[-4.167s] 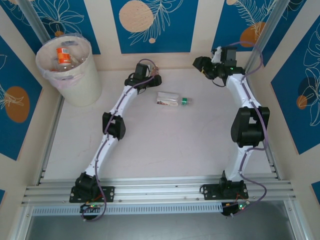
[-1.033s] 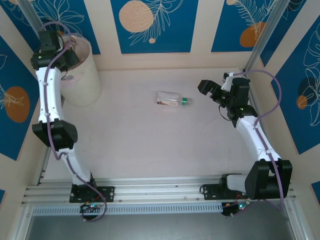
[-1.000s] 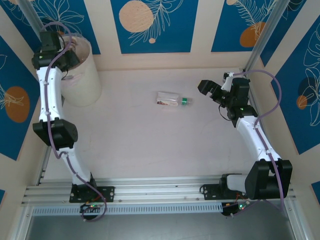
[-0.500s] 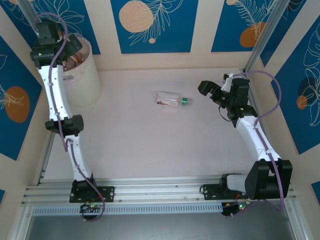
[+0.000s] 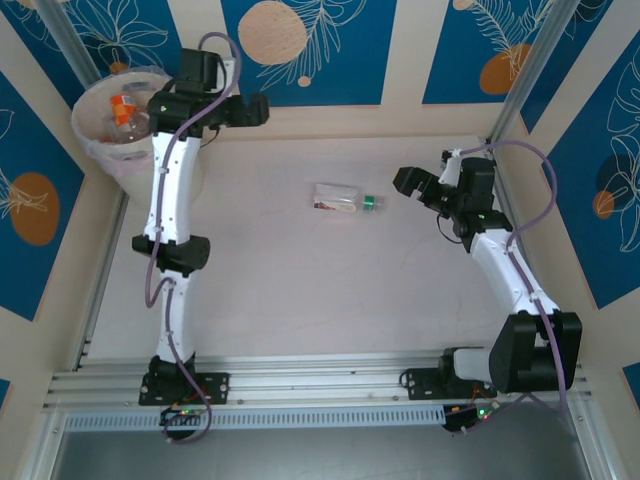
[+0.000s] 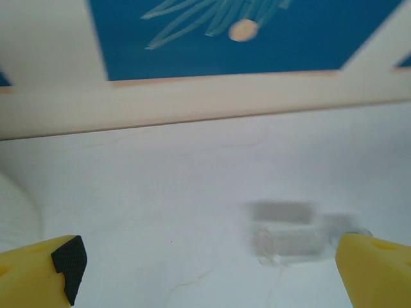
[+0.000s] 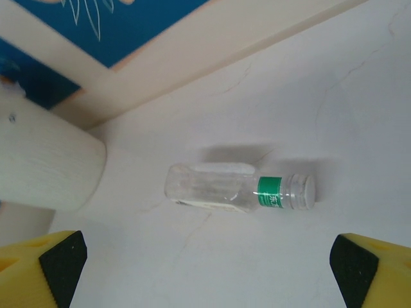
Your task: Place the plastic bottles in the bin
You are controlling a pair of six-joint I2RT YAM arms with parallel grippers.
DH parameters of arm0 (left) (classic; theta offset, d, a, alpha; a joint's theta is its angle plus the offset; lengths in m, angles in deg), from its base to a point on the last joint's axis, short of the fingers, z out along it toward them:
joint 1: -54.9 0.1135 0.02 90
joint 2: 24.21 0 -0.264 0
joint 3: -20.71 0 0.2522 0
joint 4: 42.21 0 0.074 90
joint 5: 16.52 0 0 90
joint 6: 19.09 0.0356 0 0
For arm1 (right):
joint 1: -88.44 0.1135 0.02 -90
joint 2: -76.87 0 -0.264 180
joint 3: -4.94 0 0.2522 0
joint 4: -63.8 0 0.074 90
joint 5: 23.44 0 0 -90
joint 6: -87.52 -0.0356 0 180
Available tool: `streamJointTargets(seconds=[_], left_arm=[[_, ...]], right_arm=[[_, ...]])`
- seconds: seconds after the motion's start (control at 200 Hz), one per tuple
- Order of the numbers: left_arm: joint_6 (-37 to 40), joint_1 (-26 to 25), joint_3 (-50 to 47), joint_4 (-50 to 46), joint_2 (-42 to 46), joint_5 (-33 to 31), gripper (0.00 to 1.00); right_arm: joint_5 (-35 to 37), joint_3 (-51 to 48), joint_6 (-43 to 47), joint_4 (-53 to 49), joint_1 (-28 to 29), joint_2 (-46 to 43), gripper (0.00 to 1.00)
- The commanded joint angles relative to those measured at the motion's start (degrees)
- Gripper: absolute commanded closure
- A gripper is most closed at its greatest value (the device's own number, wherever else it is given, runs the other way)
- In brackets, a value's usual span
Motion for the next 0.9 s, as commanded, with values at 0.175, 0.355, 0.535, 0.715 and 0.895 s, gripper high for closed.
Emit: streamJointTargets(seconds=[0.175, 0.355, 0.535, 0.715, 0.895], left_arm=[[12.6, -1.1, -29.9, 10.0, 23.9, -6.9, 0.00], [10.2, -1.4, -32.1, 9.5, 24.7, -1.7, 0.00], [7.3, -1.4, -40.9, 15.7, 26.4, 1.0, 0.00], [6.0, -1.4, -56.0, 26.4, 32.8, 1.8, 0.00], [4.8, -1.4, -71.2, 37.3, 40.1, 1.0, 0.00]], right_arm=[[-3.8, 8.8, 40.0, -9.7, 1.2, 14.9, 0.02], [-3.8, 16.6, 61.7, -19.1, 1.9, 25.8, 0.09], [3.0, 26.8, 78.2, -28.6, 4.1, 36.6, 0.13], [3.1, 34.3, 85.3, -31.5, 6.3, 44.2, 0.13], [3.4, 40.7, 89.2, -34.1, 8.6, 51.2, 0.14]])
